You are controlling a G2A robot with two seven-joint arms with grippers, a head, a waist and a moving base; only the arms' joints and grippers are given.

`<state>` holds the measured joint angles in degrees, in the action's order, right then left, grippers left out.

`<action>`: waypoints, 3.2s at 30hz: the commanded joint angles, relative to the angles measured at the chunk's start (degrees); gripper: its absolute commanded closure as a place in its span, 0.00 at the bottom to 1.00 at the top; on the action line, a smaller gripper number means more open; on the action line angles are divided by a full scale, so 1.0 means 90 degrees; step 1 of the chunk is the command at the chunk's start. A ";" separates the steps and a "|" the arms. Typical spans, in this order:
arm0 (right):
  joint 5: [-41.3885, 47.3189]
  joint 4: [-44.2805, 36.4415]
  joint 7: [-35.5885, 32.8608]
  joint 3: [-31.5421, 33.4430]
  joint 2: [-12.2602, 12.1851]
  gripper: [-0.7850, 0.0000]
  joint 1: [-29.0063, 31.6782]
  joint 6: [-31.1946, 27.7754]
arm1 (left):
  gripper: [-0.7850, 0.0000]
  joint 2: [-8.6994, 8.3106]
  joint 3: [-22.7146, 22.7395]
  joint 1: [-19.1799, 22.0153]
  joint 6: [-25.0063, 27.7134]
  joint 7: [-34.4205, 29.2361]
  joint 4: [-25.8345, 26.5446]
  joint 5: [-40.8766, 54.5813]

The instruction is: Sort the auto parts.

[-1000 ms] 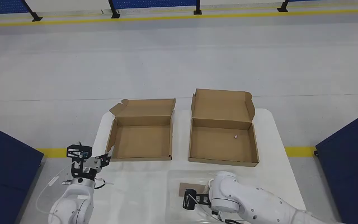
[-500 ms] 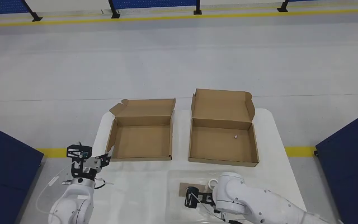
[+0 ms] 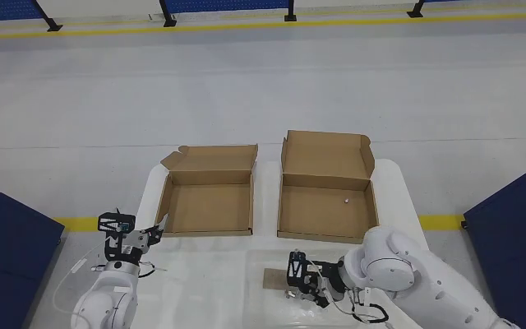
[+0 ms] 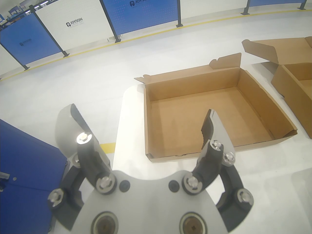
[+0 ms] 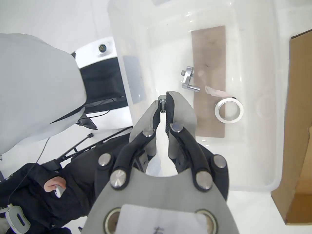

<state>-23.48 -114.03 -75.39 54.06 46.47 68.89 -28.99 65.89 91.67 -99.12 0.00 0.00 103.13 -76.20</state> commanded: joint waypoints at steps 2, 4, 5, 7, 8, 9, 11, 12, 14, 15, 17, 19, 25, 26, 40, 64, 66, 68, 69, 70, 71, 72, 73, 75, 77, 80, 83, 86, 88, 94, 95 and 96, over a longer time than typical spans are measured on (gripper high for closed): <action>0.0361 -0.0012 0.0111 0.0229 -0.0084 1.00 0.0135 -0.0100 | 0.00 0.0000 0.0000 0.0000 0.0000 0.0000 0.0000 0.0000; 0.0361 -0.0012 0.0111 0.0229 -0.0084 1.00 0.0135 -0.0100 | 0.00 0.0000 0.0000 0.0000 0.0000 0.0000 0.0000 0.0000; 0.0361 -0.0012 0.0111 0.0229 -0.0084 1.00 0.0135 -0.0100 | 0.00 0.0000 0.0000 0.0000 0.0000 0.0000 0.0000 0.0000; 0.0361 -0.0012 0.0111 0.0229 -0.0084 1.00 0.0135 -0.0100 | 0.00 0.0000 0.0000 0.0000 0.0000 0.0000 0.0000 0.0000; 0.0361 -0.0012 0.0111 0.0229 -0.0084 1.00 0.0135 -0.0100 | 0.00 0.0000 0.0000 0.0000 0.0000 0.0000 0.0000 0.0000; 0.0361 -0.0012 0.0111 0.0229 -0.0084 1.00 0.0135 -0.0100 | 0.00 0.0000 0.0000 0.0000 0.0000 0.0000 0.0000 0.0000; 0.0361 -0.0012 0.0111 0.0229 -0.0084 1.00 0.0135 -0.0100 | 0.00 0.0000 0.0000 0.0000 0.0000 0.0000 0.0000 0.0000; 0.0361 -0.0012 0.0111 0.0229 -0.0084 1.00 0.0135 -0.0100 | 0.00 0.0000 0.0000 0.0000 0.0000 0.0000 0.0000 0.0000; 0.0361 -0.0012 0.0111 0.0229 -0.0084 1.00 0.0135 -0.0100 | 0.00 0.0000 0.0000 0.0000 0.0000 0.0000 0.0000 0.0000; 0.0275 -0.0013 0.0156 0.0235 -0.0085 1.00 0.0140 -0.0058 | 0.00 0.0000 0.0000 0.0000 0.0000 0.0000 0.0000 0.0000; 0.0388 0.0088 0.0258 0.0251 -0.0097 1.00 0.0235 0.0016 | 0.00 0.0000 0.0000 0.0000 0.0000 0.0000 0.0000 0.0000; 0.1007 0.0285 0.0322 0.0422 -0.0134 1.00 0.0302 -0.0133 | 0.00 0.0000 0.0000 0.0000 0.0000 0.0000 0.0000 0.0000; 0.2735 0.0726 0.0489 0.1087 -0.0430 1.00 0.0645 -0.0479 | 0.00 0.0000 0.0000 0.0000 0.0000 0.0000 0.0000 0.0000; 0.3018 0.0756 0.0537 0.1171 -0.0500 1.00 0.0722 -0.0528 | 0.00 0.0000 0.0000 0.0000 0.0000 0.0000 0.0000 0.0000; 0.5652 0.0629 0.1103 0.0794 -0.1322 1.00 0.0823 -0.1097 | 0.00 0.0000 0.0000 0.0000 0.0000 0.0000 0.0000 0.0000; 0.9709 0.0375 0.0001 0.1426 -0.1262 1.00 0.0857 0.0006 | 0.00 0.0000 0.0000 0.0000 0.0000 0.0000 0.0000 0.0000; 1.0149 0.0385 -0.0290 0.1624 -0.1177 1.00 0.0838 0.0297 | 0.00 0.0000 0.0000 0.0000 0.0000 0.0000 0.0000 0.0000; 1.0549 0.0438 -0.0582 0.1801 -0.1061 1.00 0.0797 0.0589 | 0.00 0.0000 0.0000 0.0000 0.0000 0.0000 0.0000 0.0000; 1.0694 0.0472 -0.0708 0.1874 -0.0996 1.00 0.0770 0.0716 | 0.00 0.0000 0.0000 0.0000 0.0000 0.0000 0.0000 0.0000; 1.0858 0.0486 -0.0852 0.1919 -0.0924 1.00 0.0738 0.0859 | 0.00 0.0000 0.0000 0.0000 0.0000 0.0000 0.0000 0.0000; 1.0982 0.0524 -0.0993 0.1960 -0.0850 1.00 0.0692 0.1000 | 0.00 0.0000 0.0000 0.0000 0.0000 0.0000 0.0000 0.0000; 1.1094 0.0570 -0.1122 0.1984 -0.0772 1.00 0.0640 0.1130 | 0.00 0.0000 0.0000 0.0000 0.0000 0.0000 0.0000 0.0000; 1.1152 0.0608 -0.1187 0.2002 -0.0720 1.00 0.0600 0.1195 | 0.00 0.0000 0.0000 0.0000 0.0000 0.0000 0.0000 0.0000; 1.1152 0.0608 -0.1187 0.2002 -0.0720 1.00 0.0600 0.1195 | 0.00 0.0000 0.0000 0.0000 0.0000 0.0000 0.0000 0.0000; 1.1152 0.0608 -0.1187 0.2002 -0.0720 1.00 0.0600 0.1195 | 0.00 0.0000 0.0000 0.0000 0.0000 0.0000 0.0000 0.0000; 1.1152 0.0608 -0.1187 0.2002 -0.0720 1.00 0.0600 0.1195 | 0.00 0.0000 0.0000 0.0000 0.0000 0.0000 0.0000 0.0000; 1.1287 0.0431 -0.1030 0.1951 -0.0687 1.00 0.0631 0.1317 | 0.00 0.0000 0.0000 0.0000 0.0000 0.0000 0.0000 0.0000; 1.1673 0.0224 -0.1009 0.1837 -0.0615 1.00 0.0583 0.1656 | 0.00 0.0000 0.0000 0.0000 0.0000 0.0000 0.0000 0.0000; 1.1815 0.0172 -0.1041 0.1761 -0.0564 1.00 0.0463 0.1867 | 0.00 0.0000 0.0000 0.0000 0.0000 0.0000 0.0000 0.0000; 1.2356 0.0081 -0.1009 0.1422 -0.0364 1.00 -0.0010 0.2390 | 0.00 0.0000 0.0000 0.0000 0.0000 0.0000 0.0000 0.0000; 1.2466 0.0059 -0.0997 0.1348 -0.0327 1.00 -0.0089 0.2484 | 0.00 0.0000 0.0000 0.0000 0.0000 0.0000 0.0000 0.0000; 1.2583 0.0046 -0.0984 0.1282 -0.0288 1.00 -0.0171 0.2557 | 0.00 0.0000 0.0000 0.0000 0.0000 0.0000 0.0000 0.0000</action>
<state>88.75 -113.51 -84.36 66.15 43.58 68.05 -6.65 65.89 91.67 -99.12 0.00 0.00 103.13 -76.20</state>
